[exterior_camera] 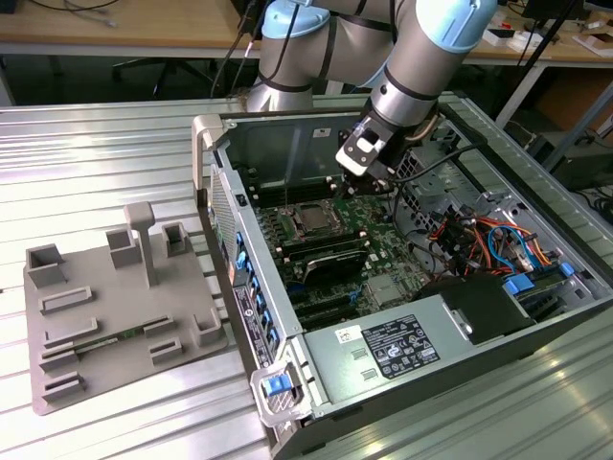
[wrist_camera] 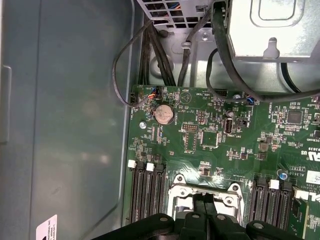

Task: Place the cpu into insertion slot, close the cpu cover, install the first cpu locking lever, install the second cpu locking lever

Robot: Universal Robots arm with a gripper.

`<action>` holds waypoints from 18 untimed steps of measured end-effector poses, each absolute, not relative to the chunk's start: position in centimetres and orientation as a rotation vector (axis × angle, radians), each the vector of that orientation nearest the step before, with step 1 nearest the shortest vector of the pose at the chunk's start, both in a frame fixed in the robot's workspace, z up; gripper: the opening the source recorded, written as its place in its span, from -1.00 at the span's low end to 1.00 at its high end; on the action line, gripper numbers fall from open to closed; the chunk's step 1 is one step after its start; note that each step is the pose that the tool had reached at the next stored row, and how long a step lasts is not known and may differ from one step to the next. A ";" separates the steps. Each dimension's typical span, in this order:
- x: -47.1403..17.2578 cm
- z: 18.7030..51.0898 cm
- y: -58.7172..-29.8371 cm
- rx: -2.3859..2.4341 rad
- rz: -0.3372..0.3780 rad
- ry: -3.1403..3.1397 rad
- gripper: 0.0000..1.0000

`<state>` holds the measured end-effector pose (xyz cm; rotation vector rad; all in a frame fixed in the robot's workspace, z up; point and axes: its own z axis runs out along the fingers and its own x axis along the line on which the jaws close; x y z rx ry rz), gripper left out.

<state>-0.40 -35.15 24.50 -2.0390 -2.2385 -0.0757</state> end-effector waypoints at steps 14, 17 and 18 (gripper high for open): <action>-0.8 24.3 -35.1 -2.039 -0.076 -2.238 -0.79; -0.8 24.3 -35.1 -2.039 -0.076 -2.238 -0.79; -0.9 24.3 -35.1 -2.039 -0.076 -2.238 -0.79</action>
